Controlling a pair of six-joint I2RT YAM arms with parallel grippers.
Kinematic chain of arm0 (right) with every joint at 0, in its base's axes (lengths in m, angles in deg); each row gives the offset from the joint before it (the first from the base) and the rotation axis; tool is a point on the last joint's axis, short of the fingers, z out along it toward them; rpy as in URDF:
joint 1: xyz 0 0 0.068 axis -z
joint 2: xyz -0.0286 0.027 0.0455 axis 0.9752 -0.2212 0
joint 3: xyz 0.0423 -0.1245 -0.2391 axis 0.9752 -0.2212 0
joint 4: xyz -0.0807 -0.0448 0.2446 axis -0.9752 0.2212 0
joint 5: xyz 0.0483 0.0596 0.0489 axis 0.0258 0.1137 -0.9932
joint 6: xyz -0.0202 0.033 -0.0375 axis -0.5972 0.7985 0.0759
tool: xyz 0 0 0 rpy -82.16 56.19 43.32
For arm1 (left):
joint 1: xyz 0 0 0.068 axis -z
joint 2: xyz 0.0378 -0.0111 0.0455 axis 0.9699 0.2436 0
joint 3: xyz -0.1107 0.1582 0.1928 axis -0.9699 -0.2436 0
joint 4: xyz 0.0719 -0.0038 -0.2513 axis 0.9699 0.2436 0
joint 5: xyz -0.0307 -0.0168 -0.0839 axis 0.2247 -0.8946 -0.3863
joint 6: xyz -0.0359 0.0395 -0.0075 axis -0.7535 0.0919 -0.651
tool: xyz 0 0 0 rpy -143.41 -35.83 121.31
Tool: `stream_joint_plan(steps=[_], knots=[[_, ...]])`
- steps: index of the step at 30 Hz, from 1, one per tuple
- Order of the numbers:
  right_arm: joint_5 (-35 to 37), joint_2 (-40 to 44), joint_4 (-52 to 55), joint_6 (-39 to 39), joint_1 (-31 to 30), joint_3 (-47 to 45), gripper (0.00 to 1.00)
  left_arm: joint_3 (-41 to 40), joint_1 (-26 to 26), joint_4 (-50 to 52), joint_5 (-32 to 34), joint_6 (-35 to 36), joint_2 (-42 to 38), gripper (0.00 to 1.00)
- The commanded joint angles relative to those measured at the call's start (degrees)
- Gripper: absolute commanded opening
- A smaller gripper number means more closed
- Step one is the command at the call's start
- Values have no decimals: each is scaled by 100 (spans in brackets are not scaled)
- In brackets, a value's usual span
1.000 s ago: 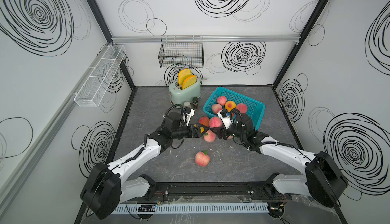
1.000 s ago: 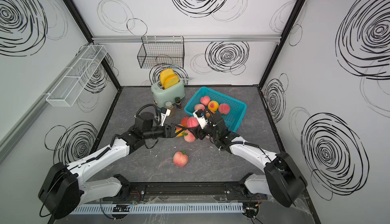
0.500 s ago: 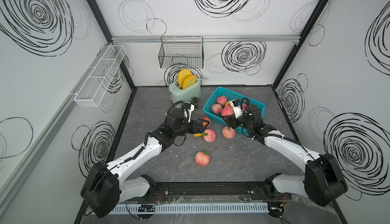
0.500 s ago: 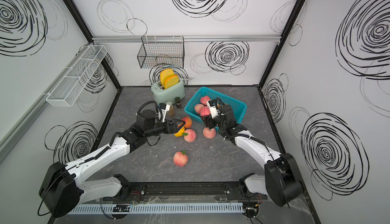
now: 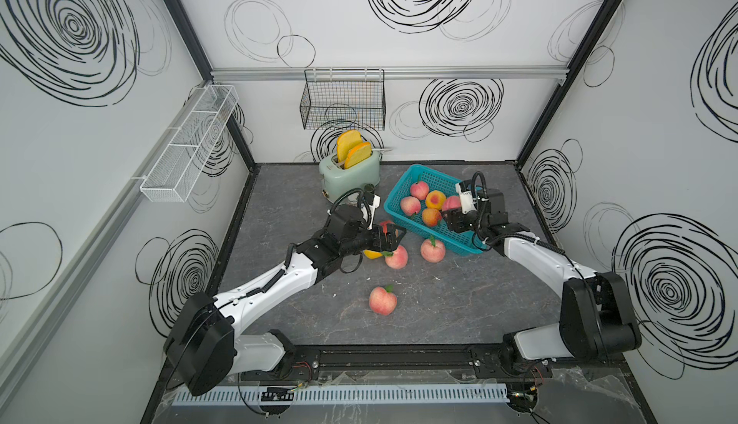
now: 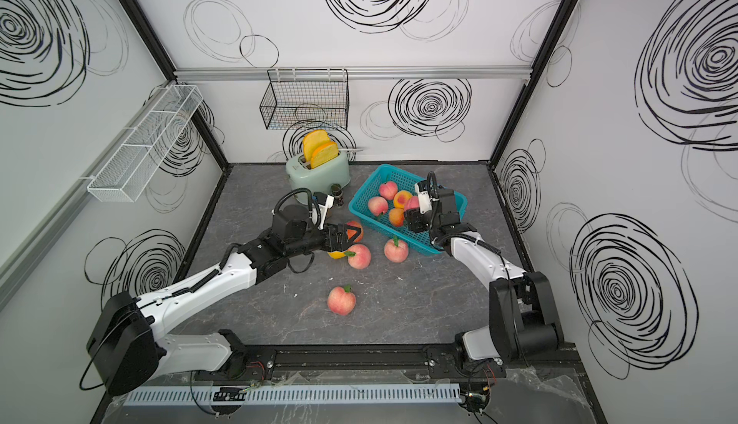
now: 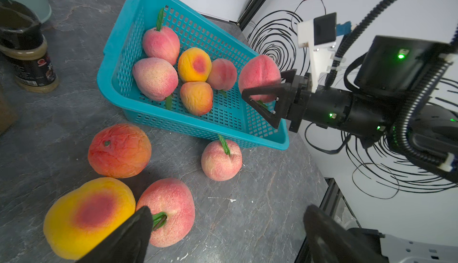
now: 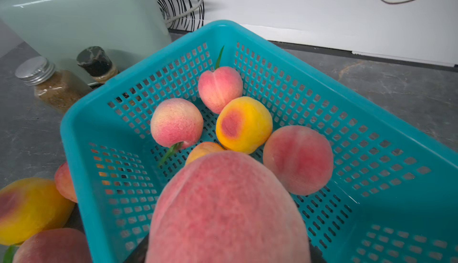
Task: Put the peaches into the basket
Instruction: Place the peach in the basket.
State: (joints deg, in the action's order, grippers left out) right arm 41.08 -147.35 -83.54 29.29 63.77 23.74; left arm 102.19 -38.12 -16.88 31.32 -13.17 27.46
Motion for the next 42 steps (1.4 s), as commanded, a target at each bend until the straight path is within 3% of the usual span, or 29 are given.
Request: stream_joint_plan(steps=[1, 15, 42], knots=[[101, -160, 251, -82, 88, 181, 66, 136, 27, -200, 121, 126, 35, 98], [564, -813, 408, -192, 194, 422, 66, 124, -25, -174, 138, 296, 70, 99], [96, -1701, 647, -179, 194, 883, 68, 85, -146, -123, 200, 394, 45, 98]])
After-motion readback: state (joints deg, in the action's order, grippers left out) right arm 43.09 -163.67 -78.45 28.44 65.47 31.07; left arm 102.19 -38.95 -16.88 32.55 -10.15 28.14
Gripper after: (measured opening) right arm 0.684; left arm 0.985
